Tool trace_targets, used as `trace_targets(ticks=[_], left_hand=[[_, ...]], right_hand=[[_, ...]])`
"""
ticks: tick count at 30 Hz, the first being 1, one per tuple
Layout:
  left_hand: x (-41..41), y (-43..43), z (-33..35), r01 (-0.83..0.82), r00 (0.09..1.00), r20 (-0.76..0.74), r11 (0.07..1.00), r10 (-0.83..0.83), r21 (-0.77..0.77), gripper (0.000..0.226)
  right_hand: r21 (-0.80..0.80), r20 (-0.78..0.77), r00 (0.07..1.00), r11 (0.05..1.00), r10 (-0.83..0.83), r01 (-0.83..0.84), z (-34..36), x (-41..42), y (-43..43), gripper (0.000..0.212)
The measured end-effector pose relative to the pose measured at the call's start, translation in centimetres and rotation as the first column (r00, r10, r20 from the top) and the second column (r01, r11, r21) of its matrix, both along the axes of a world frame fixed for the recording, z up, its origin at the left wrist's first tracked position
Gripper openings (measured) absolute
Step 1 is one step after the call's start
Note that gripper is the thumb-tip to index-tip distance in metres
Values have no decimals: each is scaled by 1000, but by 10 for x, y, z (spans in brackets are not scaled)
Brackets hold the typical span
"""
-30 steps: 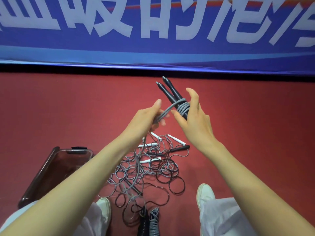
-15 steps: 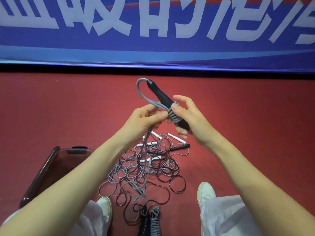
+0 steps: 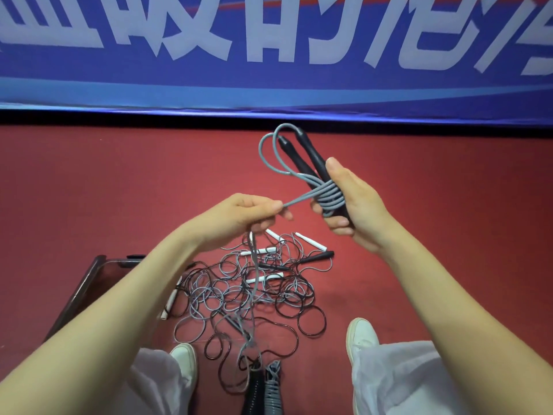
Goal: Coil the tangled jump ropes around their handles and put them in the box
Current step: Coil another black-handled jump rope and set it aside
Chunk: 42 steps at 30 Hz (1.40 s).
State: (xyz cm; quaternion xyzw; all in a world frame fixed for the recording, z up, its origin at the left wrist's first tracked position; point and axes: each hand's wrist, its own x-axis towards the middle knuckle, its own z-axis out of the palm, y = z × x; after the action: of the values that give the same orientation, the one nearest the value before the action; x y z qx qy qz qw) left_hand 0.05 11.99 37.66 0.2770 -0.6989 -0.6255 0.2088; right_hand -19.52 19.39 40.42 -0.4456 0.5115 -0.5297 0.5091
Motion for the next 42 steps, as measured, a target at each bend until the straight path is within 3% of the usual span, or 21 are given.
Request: trace_targets(ticks=[2, 6, 8, 10, 12, 14, 17, 20, 24, 26, 29, 34, 38, 42], left_hand=[[7, -6, 1, -30, 999, 40, 994, 34, -101, 20], [7, -7, -4, -83, 996, 16, 972, 89, -220, 11], [10, -8, -2, -78, 996, 22, 934, 92, -350, 23], [14, -12, 2, -5, 996, 77, 933, 35, -361, 10], [12, -12, 5, 17, 988, 149, 954, 29, -298, 8], [3, -4, 6, 49, 971, 235, 938, 35, -342, 10], [-11, 8, 3, 40, 964, 257, 910, 74, -412, 13], [-17, 12, 2, -113, 978, 147, 968, 148, -225, 18], [-21, 17, 0, -29, 998, 68, 977, 15, 211, 4], [-23, 19, -2, -22, 1000, -8, 945, 26, 327, 6], [-25, 16, 2, -45, 992, -91, 919, 88, 393, 21], [-19, 10, 14, -23, 983, -150, 886, 103, 463, 52], [-16, 13, 13, 88, 992, -121, 855, -30, 511, 44], [-16, 11, 11, 34, 995, -101, 875, 17, 483, 37]], right_hand=[[38, 50, 995, 995, 87, -89, 4, -1, 5, 67], [128, 113, 932, 925, 345, -358, 8, 12, 16, 49], [212, 89, 880, 855, 466, -474, 8, 14, 19, 43], [348, -36, 811, 768, 584, -538, 8, 15, 21, 41], [533, -295, 709, 726, 641, -434, 1, 19, 21, 47], [605, -581, 512, 756, 633, -250, -11, 26, 18, 58], [433, -887, 166, 901, 431, -28, -26, 30, 10, 58], [94, -995, -21, 986, 98, 138, -20, 20, 2, 48], [-234, -971, -1, 942, -241, 241, -9, 1, -1, 49], [-338, -934, 33, 911, -355, 237, -6, -4, 0, 49], [-452, -882, 59, 876, -467, 166, -5, 1, 3, 50], [-415, -903, 68, 902, -425, 118, -9, 12, 2, 51], [-428, -896, 96, 900, -434, 78, -13, 18, 2, 51], [-438, -885, 114, 890, -452, 124, -10, 13, 2, 49]])
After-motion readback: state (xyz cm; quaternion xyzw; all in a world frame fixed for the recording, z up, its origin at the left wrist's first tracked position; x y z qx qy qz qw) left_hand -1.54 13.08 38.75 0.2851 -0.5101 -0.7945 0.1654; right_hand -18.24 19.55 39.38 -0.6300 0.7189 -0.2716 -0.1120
